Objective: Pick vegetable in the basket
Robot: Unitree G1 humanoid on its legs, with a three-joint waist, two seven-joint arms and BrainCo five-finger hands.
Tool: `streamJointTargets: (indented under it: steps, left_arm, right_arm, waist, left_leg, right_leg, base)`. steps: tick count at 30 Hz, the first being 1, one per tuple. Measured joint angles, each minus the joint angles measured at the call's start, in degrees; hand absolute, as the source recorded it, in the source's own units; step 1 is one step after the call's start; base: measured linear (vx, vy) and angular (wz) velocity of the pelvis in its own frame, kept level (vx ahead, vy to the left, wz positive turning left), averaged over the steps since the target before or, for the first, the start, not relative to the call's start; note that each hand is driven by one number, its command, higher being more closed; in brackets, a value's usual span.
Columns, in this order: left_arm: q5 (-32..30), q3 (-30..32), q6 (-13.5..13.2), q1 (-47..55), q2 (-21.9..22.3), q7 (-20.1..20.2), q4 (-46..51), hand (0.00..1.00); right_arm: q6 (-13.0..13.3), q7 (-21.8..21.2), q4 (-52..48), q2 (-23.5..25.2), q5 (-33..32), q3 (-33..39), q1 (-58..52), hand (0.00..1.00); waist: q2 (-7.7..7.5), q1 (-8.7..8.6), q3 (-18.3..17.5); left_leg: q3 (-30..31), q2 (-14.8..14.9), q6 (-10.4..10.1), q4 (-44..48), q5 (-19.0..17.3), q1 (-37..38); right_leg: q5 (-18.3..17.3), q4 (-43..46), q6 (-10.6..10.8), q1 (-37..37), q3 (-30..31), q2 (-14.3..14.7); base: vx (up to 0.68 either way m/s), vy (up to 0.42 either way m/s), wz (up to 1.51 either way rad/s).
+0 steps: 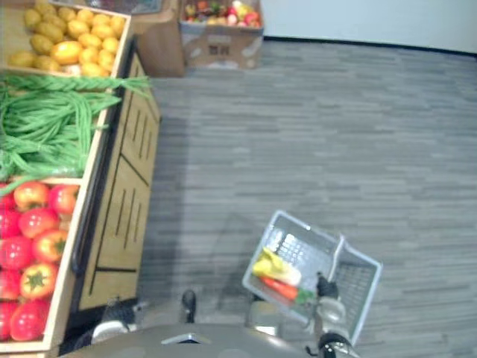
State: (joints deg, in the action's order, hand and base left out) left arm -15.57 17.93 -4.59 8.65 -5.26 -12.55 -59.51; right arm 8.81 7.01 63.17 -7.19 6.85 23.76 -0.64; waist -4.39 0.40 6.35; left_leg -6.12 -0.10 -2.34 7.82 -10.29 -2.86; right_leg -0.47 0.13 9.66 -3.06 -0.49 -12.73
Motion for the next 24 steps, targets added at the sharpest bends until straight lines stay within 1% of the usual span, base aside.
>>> streamJointTargets:
  steps: [2, 3, 4, 5, 7, 9, 11, 14, 16, 18, 19, 20, 21, 22, 23, 24]
  left_arm:
    - [-0.9, -0.8, -0.2, 0.0, -0.4, 0.0, -0.3, 0.00]
    - [-1.0, -1.9, -0.3, -0.1, -0.8, 0.0, -0.6, 0.00]
    - [-1.0, -2.4, -0.3, -0.3, -1.2, 0.0, -0.8, 0.00]
    - [-1.0, -2.4, -0.3, -0.3, -1.3, 0.0, -0.9, 0.00]
    - [-1.0, -2.6, -0.3, -0.4, -1.2, 0.0, -0.8, 0.00]
    - [-1.0, -3.5, -0.3, -0.4, -1.1, 0.3, -0.8, 0.00]
    - [-0.8, -4.1, -0.3, -0.4, -1.2, 0.6, -0.8, 0.00]
    - [0.7, -4.1, -0.4, -0.6, -1.2, 1.6, -0.8, 0.00]
    - [4.6, -4.0, -0.6, -0.5, -1.2, 2.2, -0.9, 0.00]
    - [12.4, -3.1, -1.3, -0.2, -0.3, 3.5, -1.2, 0.00]
    - [15.1, -2.4, -1.7, 0.0, 0.2, 3.8, -1.3, 0.00]
    - [16.5, -1.9, -1.8, 0.1, 0.6, 3.9, -1.5, 0.00]
    - [17.8, -1.5, -2.1, 0.1, 0.9, 4.1, -2.0, 0.00]
    - [17.8, -1.1, -2.4, 0.2, 1.2, 4.2, -2.1, 0.00]
    - [17.8, -1.0, -2.4, 0.2, 1.2, 4.2, -2.1, 0.00]
    - [17.8, -0.5, -2.4, 0.1, 1.6, 4.2, -2.1, 0.00]
  right_arm:
    - [0.0, 0.0, -1.0, 0.0, 0.1, -0.8, 0.2, 1.00]
    - [0.0, 0.0, -1.6, -0.2, 0.9, -1.9, 0.6, 1.00]
    - [0.0, -0.1, -1.7, -0.1, 2.3, -2.9, 0.8, 1.00]
    - [0.0, -0.1, -1.8, 0.0, 2.5, -3.4, 1.0, 1.00]
    - [0.1, -0.1, -1.9, 0.3, 3.6, -3.9, 1.0, 1.00]
    - [0.0, -0.1, -1.9, 0.4, 3.9, -3.8, 1.0, 1.00]
    - [0.0, -0.1, -1.9, 0.4, 4.0, -3.8, 1.0, 1.00]
    - [0.0, -0.2, -1.8, 0.5, 4.3, -3.9, 0.5, 1.00]
    - [-0.1, -0.2, -1.5, 0.5, 4.2, -3.9, 0.4, 1.00]
    - [-0.4, -0.4, -1.4, 0.5, 4.2, -4.0, 0.3, 1.00]
    - [-0.6, -0.4, -1.4, 0.5, 4.2, -4.0, 0.2, 1.00]
    - [-0.6, -0.5, -1.4, 0.5, 4.2, -4.0, 0.0, 1.00]
    - [-0.6, -0.4, -1.4, 0.5, 4.2, -3.9, -0.6, 1.00]
    - [-0.4, -0.4, -1.4, 0.4, 4.2, -3.8, -1.2, 1.00]
    - [-0.4, -0.4, -1.4, 0.3, 4.1, -3.8, -1.5, 1.00]
    - [-0.2, -0.3, -1.2, 0.3, 3.8, -3.8, -1.8, 1.00]
  waist:
    - [0.37, 0.07, -0.1]
    - [0.51, 0.07, 0.0]
    - [0.64, 0.08, 0.0]
    - [0.71, 0.08, 0.0]
    - [0.68, 0.04, 0.0]
    - [0.65, 0.06, 0.0]
    - [0.62, 0.25, 0.0]
    - [0.28, 0.96, -0.3]
    - [0.23, 1.39, -0.3]
    - [0.65, 1.43, -0.3]
    - [0.98, 1.43, -0.4]
    - [1.29, 1.43, -0.6]
    - [1.92, 1.36, -0.7]
    - [2.61, 1.31, -0.6]
    - [2.82, 1.31, -0.6]
    - [3.45, 1.30, -0.3]
  left_leg:
    - [-2.0, -0.3, 0.2, -0.6, -0.1, 0.5]
    - [-3.1, 0.0, 0.2, -0.9, -0.1, 1.0]
    - [-4.4, 0.8, 0.2, -0.8, -0.1, 1.3]
    - [-4.5, 1.1, 0.2, -0.8, -0.1, 1.6]
    - [-4.5, 1.9, 0.2, -0.8, -0.1, 3.2]
    - [-4.4, 1.9, 0.2, -0.7, -0.1, 3.6]
    - [-4.3, 1.7, 0.2, -0.7, -0.1, 3.5]
    - [-4.2, 1.1, 0.2, -0.8, -0.1, 2.9]
    - [-4.1, 1.0, 0.2, -0.9, -0.1, 2.8]
    - [-3.9, 1.5, 0.2, -0.6, -0.1, 2.8]
    - [-3.7, 1.9, 0.2, -0.5, -0.1, 2.9]
    - [-3.6, 2.3, 0.1, -0.4, -0.1, 3.0]
    - [-2.6, 2.9, 0.1, 0.2, -0.2, 3.0]
    - [-2.0, 3.6, -0.1, 1.0, -0.3, 3.2]
    - [-1.2, 3.8, -0.3, 1.6, -0.4, 3.1]
    - [-0.5, 4.5, -0.7, 3.0, -0.6, 3.0]
  right_leg:
    - [0.9, 0.1, -0.7, -0.9, 1.1, -0.2]
    - [1.9, 0.3, -1.2, -1.4, 0.5, 0.1]
    - [2.7, 0.9, -2.2, -1.8, -1.4, 0.8]
    - [3.0, 1.2, -2.6, -1.7, -2.9, 1.1]
    - [3.1, 3.5, -2.7, -1.5, -6.0, 1.8]
    - [3.1, 4.1, -2.7, -1.4, -6.1, 1.8]
    - [3.1, 3.8, -2.7, -1.4, -6.1, 1.5]
    - [3.2, 0.6, -2.5, -0.3, -7.4, 1.0]
    - [3.3, -1.9, -2.3, 1.1, -9.0, 0.9]
    - [3.3, -3.6, -2.3, 2.4, -10.2, 1.5]
    - [3.3, -3.6, -2.3, 2.6, -10.3, 2.0]
    - [3.3, -3.6, -2.3, 2.8, -10.4, 2.3]
    - [3.2, -3.6, -2.4, 3.6, -11.3, 2.9]
    - [3.1, -3.7, -2.5, 4.7, -12.4, 3.5]
    - [3.0, -3.6, -2.8, 5.1, -12.9, 3.7]
    - [2.7, -3.5, -3.2, 6.2, -14.1, 3.9]
  base:
    - [0.09, 0.146, -0.52]
    - [0.07, 0.043, -0.52]
    - [0.07, 0.020, -0.46]
    - [0.08, -0.007, -0.29]
    - [0.06, -0.031, -0.09]
    - [0.04, -0.010, -0.01]
    - [0.00, 0.000, 0.00]
    - [-0.01, -0.011, 0.02]
    - [-0.04, -0.056, 0.05]
    - [-0.07, -0.091, 0.08]
    - [-0.06, -0.088, 0.05]
    - [-0.06, -0.102, 0.12]
    - [-0.06, -0.133, 0.28]
    - [-0.08, -0.153, 0.33]
    - [-0.09, -0.135, 0.39]
    - [-0.09, -0.093, 0.29]
